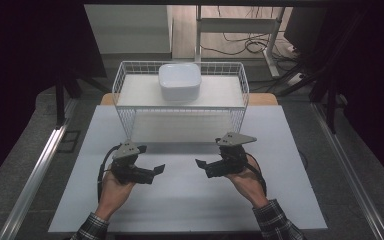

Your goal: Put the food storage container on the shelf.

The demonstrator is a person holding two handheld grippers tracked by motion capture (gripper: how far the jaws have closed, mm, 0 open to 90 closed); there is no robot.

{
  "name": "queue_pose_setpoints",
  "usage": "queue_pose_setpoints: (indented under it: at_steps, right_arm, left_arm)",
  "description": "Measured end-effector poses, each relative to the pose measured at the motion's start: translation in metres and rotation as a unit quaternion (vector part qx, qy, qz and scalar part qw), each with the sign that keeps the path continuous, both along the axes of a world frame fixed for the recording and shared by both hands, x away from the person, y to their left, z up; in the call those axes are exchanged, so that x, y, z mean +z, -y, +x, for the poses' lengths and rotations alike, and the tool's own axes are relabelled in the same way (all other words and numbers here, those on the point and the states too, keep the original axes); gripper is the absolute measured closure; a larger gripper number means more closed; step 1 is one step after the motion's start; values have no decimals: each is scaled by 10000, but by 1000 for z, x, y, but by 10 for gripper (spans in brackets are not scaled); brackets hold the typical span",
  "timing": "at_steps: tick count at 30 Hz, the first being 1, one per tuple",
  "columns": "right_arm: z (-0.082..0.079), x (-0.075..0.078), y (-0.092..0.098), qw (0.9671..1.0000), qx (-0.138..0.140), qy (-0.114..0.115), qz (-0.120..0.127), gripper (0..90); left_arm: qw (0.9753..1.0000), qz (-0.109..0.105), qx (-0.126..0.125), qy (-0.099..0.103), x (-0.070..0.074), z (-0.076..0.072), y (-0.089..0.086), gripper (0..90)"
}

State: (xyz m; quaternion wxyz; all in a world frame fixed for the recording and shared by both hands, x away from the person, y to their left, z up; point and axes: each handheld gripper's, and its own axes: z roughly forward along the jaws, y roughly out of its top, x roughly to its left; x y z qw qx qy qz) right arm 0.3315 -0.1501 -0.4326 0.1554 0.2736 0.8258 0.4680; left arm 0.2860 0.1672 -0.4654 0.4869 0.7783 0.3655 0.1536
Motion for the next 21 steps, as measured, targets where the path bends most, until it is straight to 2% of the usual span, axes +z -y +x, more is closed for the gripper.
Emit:
queue_pose_setpoints:
  at_steps: [6, 17, 21]
  right_arm:
    - [-7, -7, 10, 10000, -35, -79, 9, 5]
    - [-22, -16, 28, 9999, -131, 14, -65, 5]
    - [-25, -21, 37, 9997, -223, -36, -64, 5]
  left_arm:
    - [10000, -5, 31, -9, -7, -12, -5, 46]
    - [9998, -116, 161, 17, -16, -30, -16, 48]
    - [9998, -54, 188, -15, -22, -36, -18, 47]
